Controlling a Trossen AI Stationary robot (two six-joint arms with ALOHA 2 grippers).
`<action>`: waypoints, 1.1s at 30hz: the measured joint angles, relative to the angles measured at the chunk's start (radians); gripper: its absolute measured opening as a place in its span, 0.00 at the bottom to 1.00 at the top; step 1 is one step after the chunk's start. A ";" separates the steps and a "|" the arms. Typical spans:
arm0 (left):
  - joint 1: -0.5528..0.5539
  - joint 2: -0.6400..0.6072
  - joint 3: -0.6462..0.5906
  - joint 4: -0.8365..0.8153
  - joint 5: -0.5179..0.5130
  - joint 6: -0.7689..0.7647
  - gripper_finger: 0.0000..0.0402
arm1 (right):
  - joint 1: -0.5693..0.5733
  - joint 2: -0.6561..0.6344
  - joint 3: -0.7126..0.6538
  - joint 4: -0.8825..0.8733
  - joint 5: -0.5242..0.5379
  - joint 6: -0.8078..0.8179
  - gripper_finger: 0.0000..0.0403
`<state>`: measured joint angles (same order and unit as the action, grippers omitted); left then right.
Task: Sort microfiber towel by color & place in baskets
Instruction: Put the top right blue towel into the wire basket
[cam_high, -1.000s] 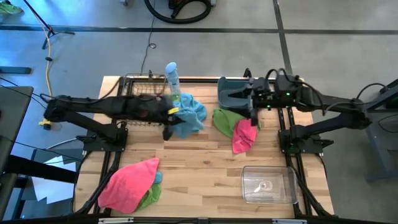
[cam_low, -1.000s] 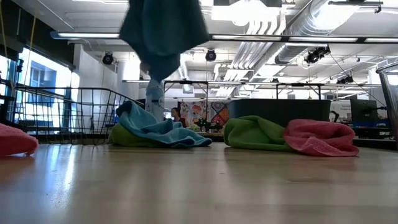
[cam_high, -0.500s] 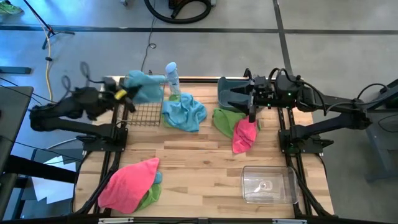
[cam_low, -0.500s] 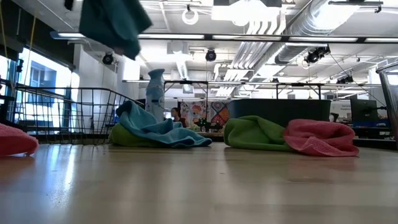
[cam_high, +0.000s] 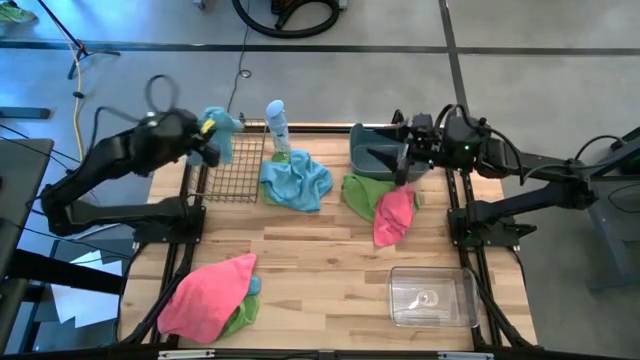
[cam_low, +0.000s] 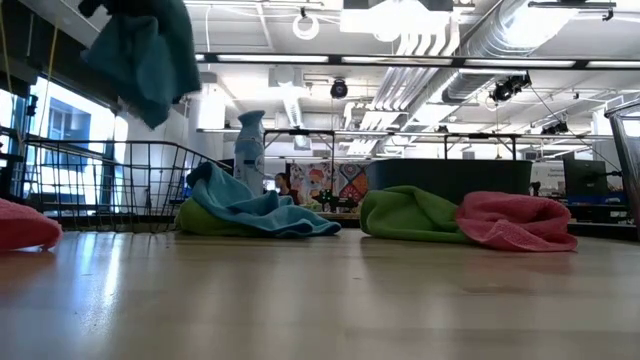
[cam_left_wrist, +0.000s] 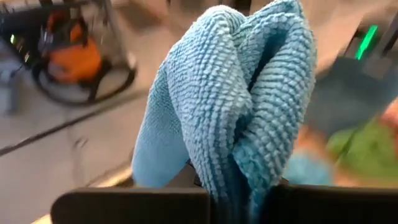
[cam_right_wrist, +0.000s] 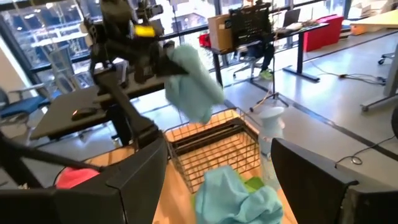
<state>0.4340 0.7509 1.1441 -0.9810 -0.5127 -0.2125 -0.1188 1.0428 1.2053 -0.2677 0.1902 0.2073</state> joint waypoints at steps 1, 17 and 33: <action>0.036 0.034 0.014 -0.048 0.024 0.029 0.00 | -0.003 0.000 0.000 0.004 0.001 0.002 0.70; 0.433 0.451 -0.042 -0.119 0.363 0.718 0.00 | -0.008 0.001 0.000 0.002 0.001 0.008 0.70; 0.431 0.694 -0.244 0.122 0.430 0.976 0.00 | -0.008 0.001 0.000 -0.007 0.013 0.090 0.70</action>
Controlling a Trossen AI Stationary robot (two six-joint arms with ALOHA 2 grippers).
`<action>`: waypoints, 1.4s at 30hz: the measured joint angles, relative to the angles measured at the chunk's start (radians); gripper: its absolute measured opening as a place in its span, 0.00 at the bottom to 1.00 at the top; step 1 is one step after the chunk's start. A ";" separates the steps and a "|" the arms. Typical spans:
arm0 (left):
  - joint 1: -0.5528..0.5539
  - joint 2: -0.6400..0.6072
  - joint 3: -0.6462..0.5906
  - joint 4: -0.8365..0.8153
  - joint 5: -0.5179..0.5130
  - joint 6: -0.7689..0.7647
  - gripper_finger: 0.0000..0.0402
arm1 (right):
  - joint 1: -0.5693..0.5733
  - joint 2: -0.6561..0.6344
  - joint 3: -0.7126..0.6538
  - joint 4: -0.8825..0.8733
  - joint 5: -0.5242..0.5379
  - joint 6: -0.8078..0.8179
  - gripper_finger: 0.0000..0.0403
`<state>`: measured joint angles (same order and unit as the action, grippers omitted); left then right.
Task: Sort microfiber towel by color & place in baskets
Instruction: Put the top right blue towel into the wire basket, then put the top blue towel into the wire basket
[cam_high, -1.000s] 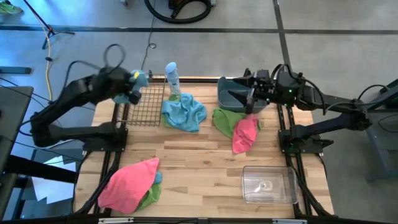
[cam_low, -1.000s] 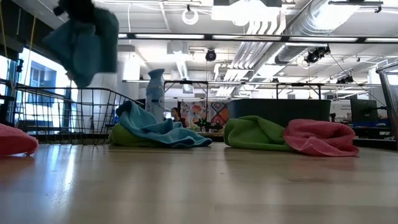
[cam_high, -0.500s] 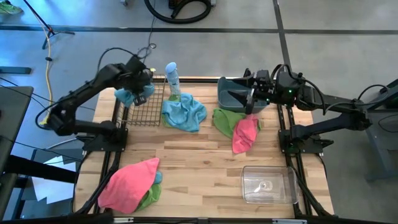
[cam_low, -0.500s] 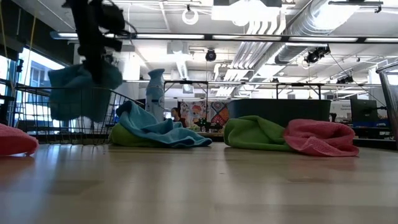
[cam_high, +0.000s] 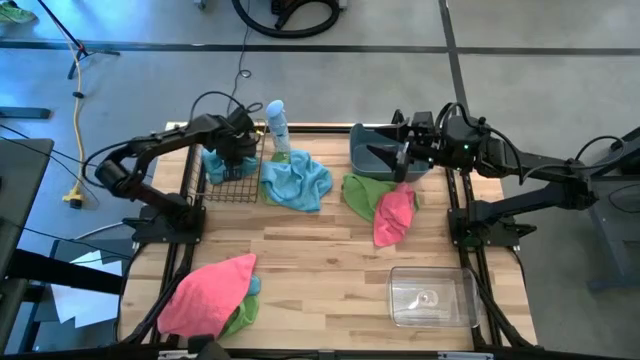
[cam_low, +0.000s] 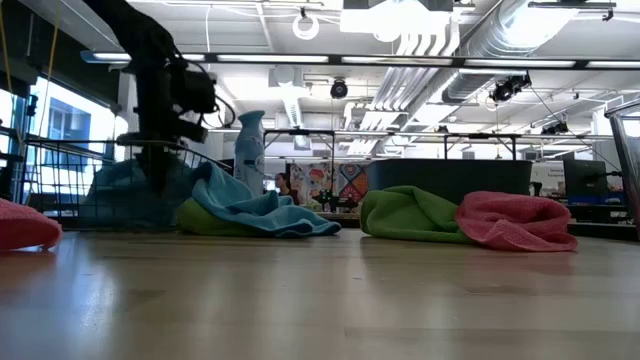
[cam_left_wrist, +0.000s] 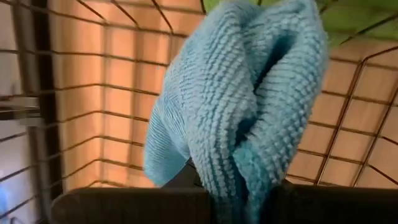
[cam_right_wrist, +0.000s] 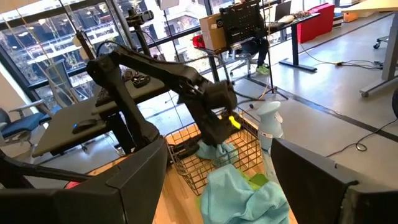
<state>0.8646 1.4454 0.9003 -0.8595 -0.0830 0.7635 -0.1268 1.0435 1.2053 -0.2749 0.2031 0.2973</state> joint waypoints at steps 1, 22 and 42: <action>0.000 0.018 -0.001 0.001 0.000 -0.001 0.00 | 0.000 0.000 0.000 0.000 0.006 0.001 0.70; -0.061 0.071 0.114 -0.141 -0.151 -0.162 0.52 | 0.000 0.000 0.000 0.002 0.059 0.011 0.70; -0.067 0.056 0.538 -0.436 0.018 -0.517 0.63 | -0.005 0.000 0.000 0.002 0.060 -0.059 0.70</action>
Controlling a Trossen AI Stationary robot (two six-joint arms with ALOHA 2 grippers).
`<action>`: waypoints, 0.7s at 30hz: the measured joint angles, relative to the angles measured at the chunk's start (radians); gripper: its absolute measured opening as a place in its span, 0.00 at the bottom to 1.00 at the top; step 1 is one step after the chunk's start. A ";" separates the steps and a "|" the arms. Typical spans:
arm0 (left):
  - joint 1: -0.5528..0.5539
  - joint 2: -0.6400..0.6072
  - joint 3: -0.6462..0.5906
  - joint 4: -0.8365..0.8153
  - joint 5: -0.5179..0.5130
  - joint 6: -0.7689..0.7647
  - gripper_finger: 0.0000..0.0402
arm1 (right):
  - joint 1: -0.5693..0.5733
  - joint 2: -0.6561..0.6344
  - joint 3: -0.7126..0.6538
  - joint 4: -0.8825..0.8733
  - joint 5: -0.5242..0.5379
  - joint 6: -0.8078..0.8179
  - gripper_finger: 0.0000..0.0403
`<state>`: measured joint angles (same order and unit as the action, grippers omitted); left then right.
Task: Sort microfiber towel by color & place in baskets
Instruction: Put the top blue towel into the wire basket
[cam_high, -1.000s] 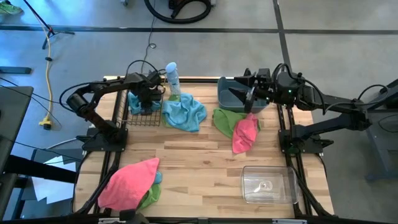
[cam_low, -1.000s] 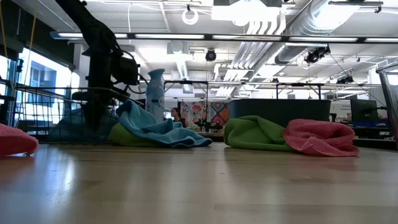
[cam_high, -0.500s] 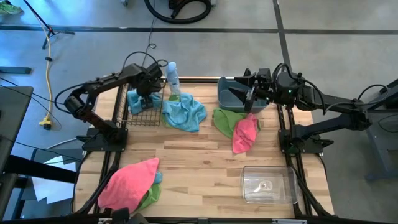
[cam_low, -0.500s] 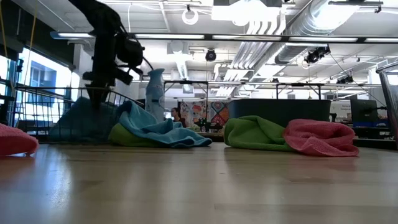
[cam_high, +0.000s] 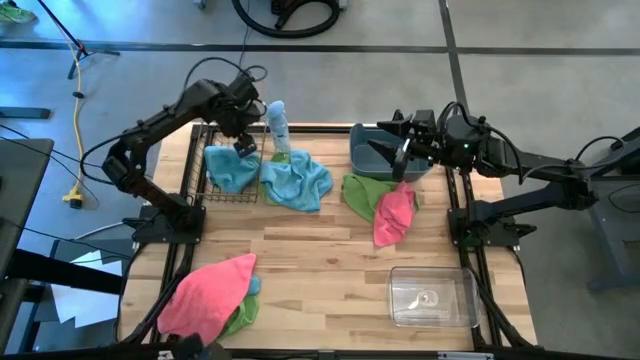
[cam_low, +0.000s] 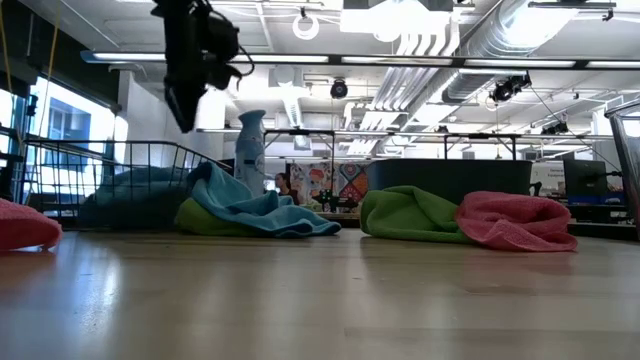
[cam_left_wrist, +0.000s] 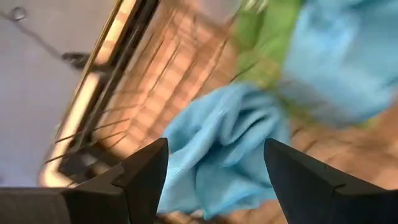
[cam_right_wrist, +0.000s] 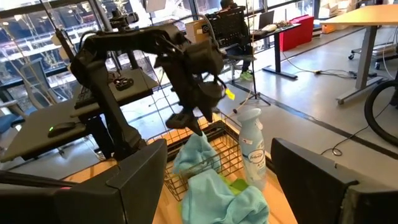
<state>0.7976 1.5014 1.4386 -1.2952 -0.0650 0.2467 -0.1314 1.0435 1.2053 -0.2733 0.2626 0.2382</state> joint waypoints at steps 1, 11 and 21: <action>-0.005 -0.014 0.002 0.005 0.053 -0.023 0.63 | 0.000 0.000 0.000 0.000 0.000 -0.012 0.70; -0.203 -0.259 -0.002 0.215 0.346 -0.267 0.63 | 0.000 0.000 0.000 0.001 0.000 -0.059 0.70; -0.516 -0.164 0.014 0.366 -0.003 -0.536 0.63 | 0.000 -0.002 0.000 0.003 0.000 -0.081 0.70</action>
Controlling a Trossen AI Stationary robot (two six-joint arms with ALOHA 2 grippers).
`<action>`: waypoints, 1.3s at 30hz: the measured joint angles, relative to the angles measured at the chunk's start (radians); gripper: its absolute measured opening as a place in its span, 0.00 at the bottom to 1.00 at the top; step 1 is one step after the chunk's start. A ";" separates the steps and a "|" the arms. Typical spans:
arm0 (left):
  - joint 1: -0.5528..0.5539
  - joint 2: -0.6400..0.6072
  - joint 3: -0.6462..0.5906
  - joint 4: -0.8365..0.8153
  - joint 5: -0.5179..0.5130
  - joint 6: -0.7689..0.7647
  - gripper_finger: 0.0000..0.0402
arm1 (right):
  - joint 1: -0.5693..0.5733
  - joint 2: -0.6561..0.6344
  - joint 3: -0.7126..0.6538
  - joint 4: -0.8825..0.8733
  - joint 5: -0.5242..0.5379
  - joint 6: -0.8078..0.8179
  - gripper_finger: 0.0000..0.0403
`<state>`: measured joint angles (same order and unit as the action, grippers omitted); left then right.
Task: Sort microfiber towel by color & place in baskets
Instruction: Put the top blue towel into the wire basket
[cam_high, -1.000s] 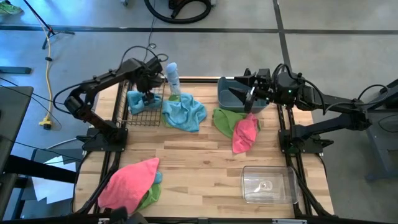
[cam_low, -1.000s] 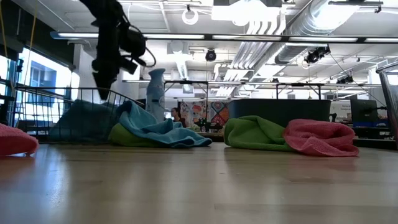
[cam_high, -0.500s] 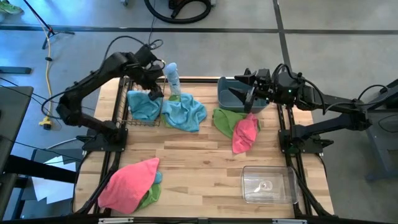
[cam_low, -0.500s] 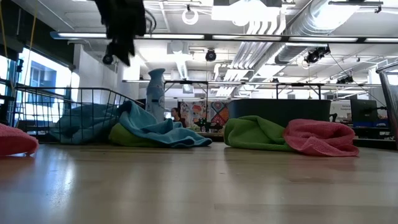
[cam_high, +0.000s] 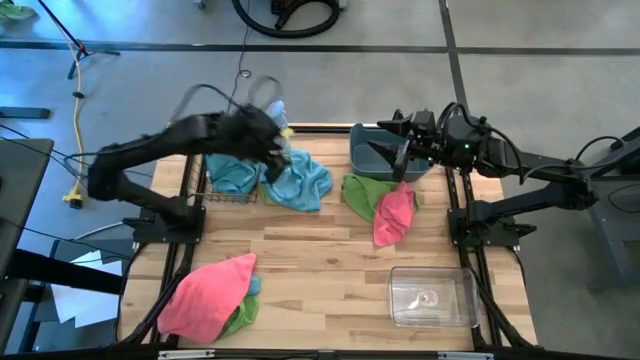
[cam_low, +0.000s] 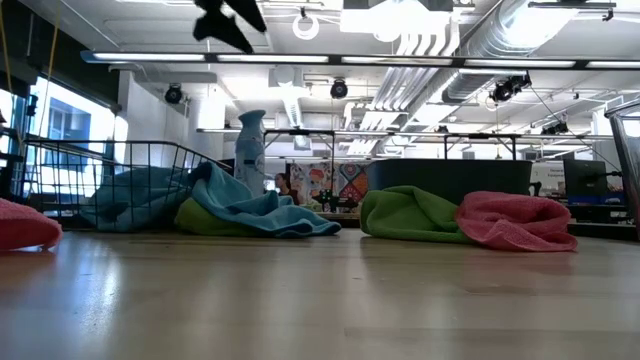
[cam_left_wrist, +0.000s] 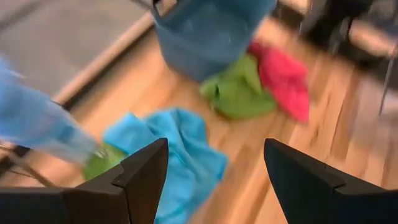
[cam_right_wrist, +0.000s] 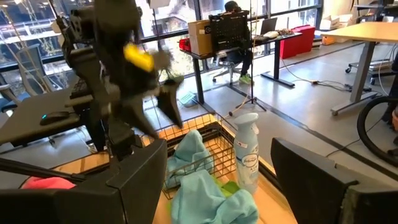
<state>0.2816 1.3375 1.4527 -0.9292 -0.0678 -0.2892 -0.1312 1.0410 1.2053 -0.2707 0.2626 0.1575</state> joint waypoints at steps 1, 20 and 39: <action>-0.012 0.039 0.010 -0.019 0.006 0.003 0.63 | 0.000 -0.001 0.000 0.002 0.000 -0.003 0.70; -0.034 0.619 0.102 -0.143 -0.054 0.039 0.63 | 0.000 -0.060 0.000 -0.002 0.000 -0.009 0.70; -0.027 0.794 0.100 -0.104 -0.065 0.092 0.26 | 0.000 -0.058 0.000 -0.033 0.000 0.025 0.70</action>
<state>0.2547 2.1317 1.5524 -1.0327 -0.1326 -0.1974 -0.1310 0.9829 1.2053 -0.3034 0.2630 0.1822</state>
